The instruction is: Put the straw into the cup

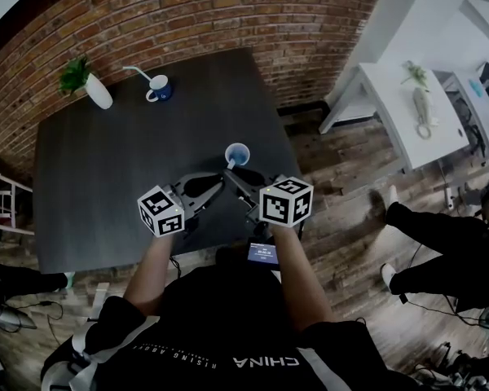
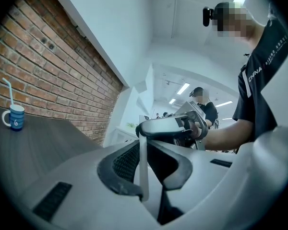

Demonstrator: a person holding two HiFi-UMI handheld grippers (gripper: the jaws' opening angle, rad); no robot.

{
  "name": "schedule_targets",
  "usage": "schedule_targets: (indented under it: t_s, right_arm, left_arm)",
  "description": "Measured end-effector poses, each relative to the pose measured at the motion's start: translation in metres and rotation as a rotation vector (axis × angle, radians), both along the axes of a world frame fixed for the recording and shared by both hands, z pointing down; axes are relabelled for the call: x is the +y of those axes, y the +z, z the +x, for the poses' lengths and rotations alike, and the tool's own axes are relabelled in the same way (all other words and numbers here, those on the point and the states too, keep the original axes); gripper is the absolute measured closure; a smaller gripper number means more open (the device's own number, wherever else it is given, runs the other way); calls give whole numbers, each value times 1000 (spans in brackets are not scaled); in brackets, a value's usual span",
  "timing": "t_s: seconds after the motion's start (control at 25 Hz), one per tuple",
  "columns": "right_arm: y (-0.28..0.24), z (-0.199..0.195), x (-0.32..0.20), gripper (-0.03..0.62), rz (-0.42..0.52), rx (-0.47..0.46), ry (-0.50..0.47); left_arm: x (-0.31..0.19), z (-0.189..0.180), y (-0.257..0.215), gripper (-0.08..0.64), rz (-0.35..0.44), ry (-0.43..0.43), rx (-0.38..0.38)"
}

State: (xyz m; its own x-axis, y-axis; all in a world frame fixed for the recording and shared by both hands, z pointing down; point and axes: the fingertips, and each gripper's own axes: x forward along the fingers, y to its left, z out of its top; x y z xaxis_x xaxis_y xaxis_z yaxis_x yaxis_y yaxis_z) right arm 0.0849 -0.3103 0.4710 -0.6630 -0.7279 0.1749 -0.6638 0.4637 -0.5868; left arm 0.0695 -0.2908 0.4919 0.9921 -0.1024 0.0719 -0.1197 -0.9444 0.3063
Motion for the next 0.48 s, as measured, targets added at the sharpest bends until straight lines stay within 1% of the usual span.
schedule_targets:
  t_s: [0.24, 0.48]
  right_arm:
    - [0, 9, 0, 546, -5, 29, 21]
    - [-1, 41, -11, 546, 1, 61, 99]
  left_arm:
    - [2, 6, 2, 508, 5, 14, -12]
    - [-12, 8, 6, 506, -8, -46, -19]
